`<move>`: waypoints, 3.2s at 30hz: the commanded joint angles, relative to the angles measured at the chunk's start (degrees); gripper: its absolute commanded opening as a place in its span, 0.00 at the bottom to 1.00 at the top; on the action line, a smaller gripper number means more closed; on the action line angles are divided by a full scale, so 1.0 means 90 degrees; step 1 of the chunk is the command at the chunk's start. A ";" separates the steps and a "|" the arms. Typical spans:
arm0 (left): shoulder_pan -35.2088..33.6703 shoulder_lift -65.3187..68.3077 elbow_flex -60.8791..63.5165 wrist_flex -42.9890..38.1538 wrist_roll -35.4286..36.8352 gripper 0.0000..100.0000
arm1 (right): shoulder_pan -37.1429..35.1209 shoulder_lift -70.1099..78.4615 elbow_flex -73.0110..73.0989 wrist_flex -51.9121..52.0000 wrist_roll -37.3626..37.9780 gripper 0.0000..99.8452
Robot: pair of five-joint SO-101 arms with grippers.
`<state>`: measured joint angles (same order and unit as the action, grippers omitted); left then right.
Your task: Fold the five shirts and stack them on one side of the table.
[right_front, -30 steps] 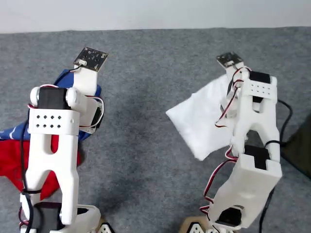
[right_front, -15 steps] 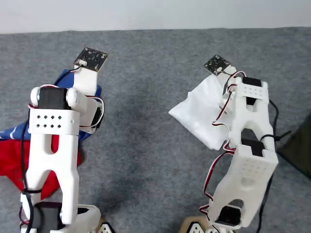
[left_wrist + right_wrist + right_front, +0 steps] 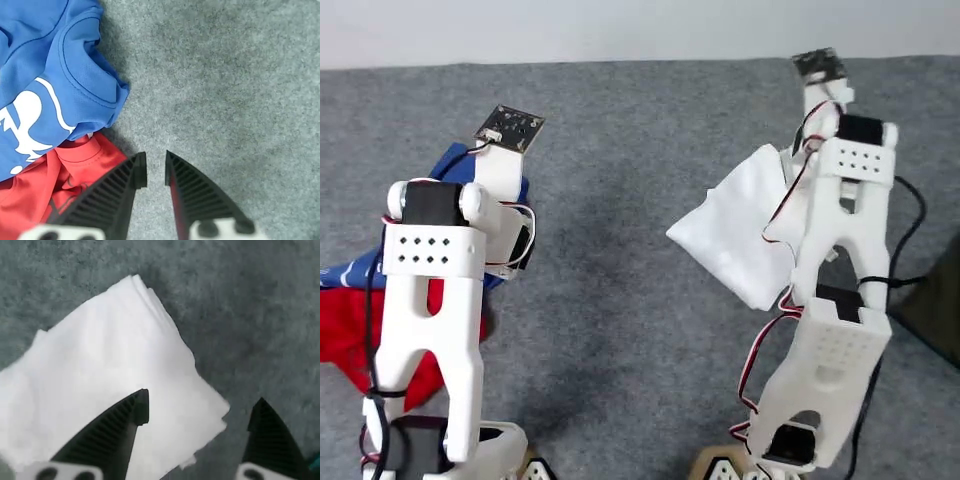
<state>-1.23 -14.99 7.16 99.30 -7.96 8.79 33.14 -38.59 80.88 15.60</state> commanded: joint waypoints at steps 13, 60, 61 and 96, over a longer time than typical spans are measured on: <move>0.0078 -0.0264 -0.0073 0.0127 -0.0088 0.07 | -0.0269 -0.0083 -0.1016 0.2388 -0.2901 0.22; 0.0567 -0.0264 -0.0044 0.0117 -0.0059 0.07 | -0.0698 0.1363 0.1045 -0.0190 -0.4611 0.13; 0.0567 -0.0264 -0.0044 0.0117 -0.0059 0.07 | -0.0708 0.1363 0.1045 -0.0190 -0.4474 0.12; 0.0567 -0.1182 0.0571 0.0127 -0.0039 0.07 | 0.2242 -0.1880 0.1045 0.0923 -0.1172 0.01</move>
<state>3.34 -22.64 12.18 99.30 -8.31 26.64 21.19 -28.84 88.88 2.24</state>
